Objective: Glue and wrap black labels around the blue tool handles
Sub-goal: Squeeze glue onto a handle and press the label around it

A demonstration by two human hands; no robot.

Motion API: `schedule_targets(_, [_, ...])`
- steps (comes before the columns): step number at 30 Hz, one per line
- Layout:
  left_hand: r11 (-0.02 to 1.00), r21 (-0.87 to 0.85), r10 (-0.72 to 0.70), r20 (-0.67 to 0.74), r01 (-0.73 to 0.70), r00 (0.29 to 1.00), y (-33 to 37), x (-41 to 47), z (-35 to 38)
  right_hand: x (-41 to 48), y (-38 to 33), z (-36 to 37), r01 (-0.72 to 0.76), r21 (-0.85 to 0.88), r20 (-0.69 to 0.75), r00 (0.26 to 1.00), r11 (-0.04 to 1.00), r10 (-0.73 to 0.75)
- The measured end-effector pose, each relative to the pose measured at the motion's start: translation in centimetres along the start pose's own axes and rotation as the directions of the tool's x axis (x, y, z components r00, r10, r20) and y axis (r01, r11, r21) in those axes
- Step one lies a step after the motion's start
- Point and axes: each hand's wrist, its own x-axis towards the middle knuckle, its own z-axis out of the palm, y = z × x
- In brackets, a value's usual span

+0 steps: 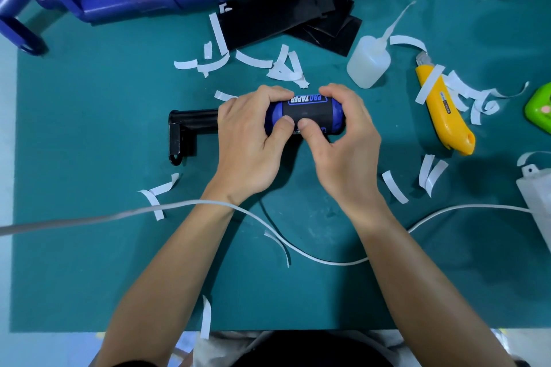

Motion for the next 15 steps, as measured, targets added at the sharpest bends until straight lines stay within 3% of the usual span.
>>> schedule_targets(15, [1.0,-0.002,0.004,0.054,-0.004,0.999,0.4,0.0,-0.4,0.8,-1.1,-0.6,-0.17,0.085,0.079,0.983,0.982,0.163])
